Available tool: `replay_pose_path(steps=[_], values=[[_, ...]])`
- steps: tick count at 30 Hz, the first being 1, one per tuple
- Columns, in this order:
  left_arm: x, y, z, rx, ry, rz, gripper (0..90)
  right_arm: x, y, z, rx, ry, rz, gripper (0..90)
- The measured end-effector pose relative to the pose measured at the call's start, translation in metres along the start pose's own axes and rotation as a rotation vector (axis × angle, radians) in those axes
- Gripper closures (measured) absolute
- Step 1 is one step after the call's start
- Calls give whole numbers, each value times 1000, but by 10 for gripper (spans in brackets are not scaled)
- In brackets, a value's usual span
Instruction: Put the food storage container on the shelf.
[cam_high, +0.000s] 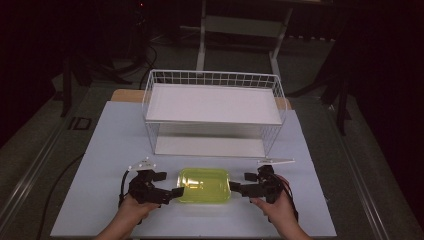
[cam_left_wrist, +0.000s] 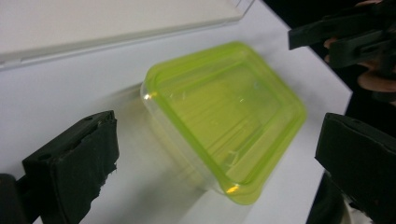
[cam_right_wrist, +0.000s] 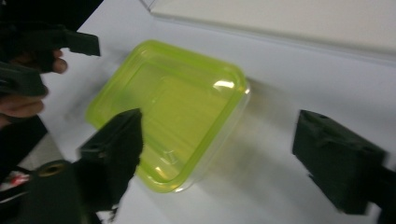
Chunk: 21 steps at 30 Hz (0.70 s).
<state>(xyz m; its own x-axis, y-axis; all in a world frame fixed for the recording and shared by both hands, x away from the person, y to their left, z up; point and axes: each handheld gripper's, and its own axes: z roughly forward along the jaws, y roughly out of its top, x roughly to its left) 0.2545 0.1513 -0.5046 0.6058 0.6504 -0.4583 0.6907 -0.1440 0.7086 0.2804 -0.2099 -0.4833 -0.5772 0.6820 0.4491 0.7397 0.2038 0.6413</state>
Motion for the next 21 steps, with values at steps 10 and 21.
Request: replay_pose_path(steps=[10,21], values=[[5,-5,13,61,17,-132,164,-6,-3,11,60,42,168,344],[10,-6,19,74,46,-173,576,-9,-8,26,107,18,266,583]])
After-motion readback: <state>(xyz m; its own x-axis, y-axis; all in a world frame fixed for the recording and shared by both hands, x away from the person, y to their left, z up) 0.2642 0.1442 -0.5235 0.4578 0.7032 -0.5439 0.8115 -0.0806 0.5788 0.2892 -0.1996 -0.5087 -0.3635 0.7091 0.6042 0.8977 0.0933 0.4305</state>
